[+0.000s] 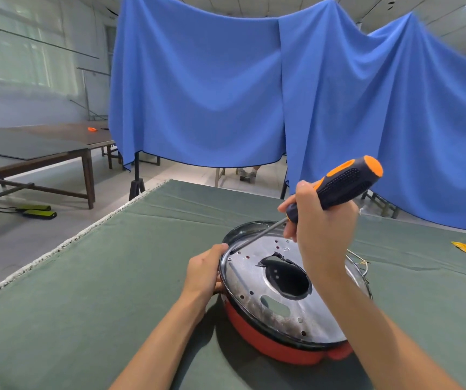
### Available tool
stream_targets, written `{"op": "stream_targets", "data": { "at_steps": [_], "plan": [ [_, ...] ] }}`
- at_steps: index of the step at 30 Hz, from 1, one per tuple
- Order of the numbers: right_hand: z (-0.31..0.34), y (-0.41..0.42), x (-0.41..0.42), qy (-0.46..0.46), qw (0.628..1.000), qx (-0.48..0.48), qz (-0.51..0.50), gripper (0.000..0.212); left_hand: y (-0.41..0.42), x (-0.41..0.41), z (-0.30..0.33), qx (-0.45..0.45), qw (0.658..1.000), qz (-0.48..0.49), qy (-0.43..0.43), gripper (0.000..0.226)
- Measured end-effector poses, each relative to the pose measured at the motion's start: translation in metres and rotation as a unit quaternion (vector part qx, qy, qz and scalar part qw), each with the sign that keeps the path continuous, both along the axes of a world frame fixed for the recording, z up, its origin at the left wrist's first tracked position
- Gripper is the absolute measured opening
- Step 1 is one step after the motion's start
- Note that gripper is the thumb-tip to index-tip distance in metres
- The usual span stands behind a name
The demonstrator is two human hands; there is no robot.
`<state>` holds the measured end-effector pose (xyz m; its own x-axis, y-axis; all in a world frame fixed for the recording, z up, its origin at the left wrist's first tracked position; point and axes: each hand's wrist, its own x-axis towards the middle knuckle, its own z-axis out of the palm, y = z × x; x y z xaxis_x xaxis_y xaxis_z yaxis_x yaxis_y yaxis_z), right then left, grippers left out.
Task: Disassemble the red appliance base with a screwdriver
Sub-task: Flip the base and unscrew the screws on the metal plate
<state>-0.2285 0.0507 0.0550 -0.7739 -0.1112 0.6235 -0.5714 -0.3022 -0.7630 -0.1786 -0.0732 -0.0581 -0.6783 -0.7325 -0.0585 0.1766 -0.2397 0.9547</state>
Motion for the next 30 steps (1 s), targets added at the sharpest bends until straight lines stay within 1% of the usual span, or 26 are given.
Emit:
{"op": "stream_targets", "data": {
  "at_steps": [5,14,20,25,28,30],
  "plan": [
    [0.002,-0.001,-0.002,-0.004,1.000,0.012,0.002,0.026,0.000,-0.001,-0.001,-0.002,1.000,-0.002,0.000,0.023],
    [-0.002,-0.004,-0.007,-0.004,1.000,0.030,0.002,0.034,0.000,-0.001,-0.001,0.001,1.000,0.003,0.005,0.027],
    [-0.001,-0.006,-0.009,-0.008,0.999,0.043,0.002,0.036,-0.002,-0.003,-0.002,-0.007,1.000,0.004,-0.005,0.019],
    [0.002,-0.011,-0.009,-0.014,0.998,0.055,0.023,0.030,-0.002,-0.004,-0.004,-0.014,1.000,0.006,-0.004,0.018],
    [0.010,-0.016,-0.008,-0.011,0.995,0.089,0.032,0.025,-0.003,-0.002,-0.004,-0.020,1.000,0.003,-0.001,0.025],
    [0.019,-0.021,-0.009,0.006,0.990,0.138,0.033,0.025,-0.004,-0.001,-0.004,-0.023,1.000,-0.005,-0.001,0.030]
  ]
}}
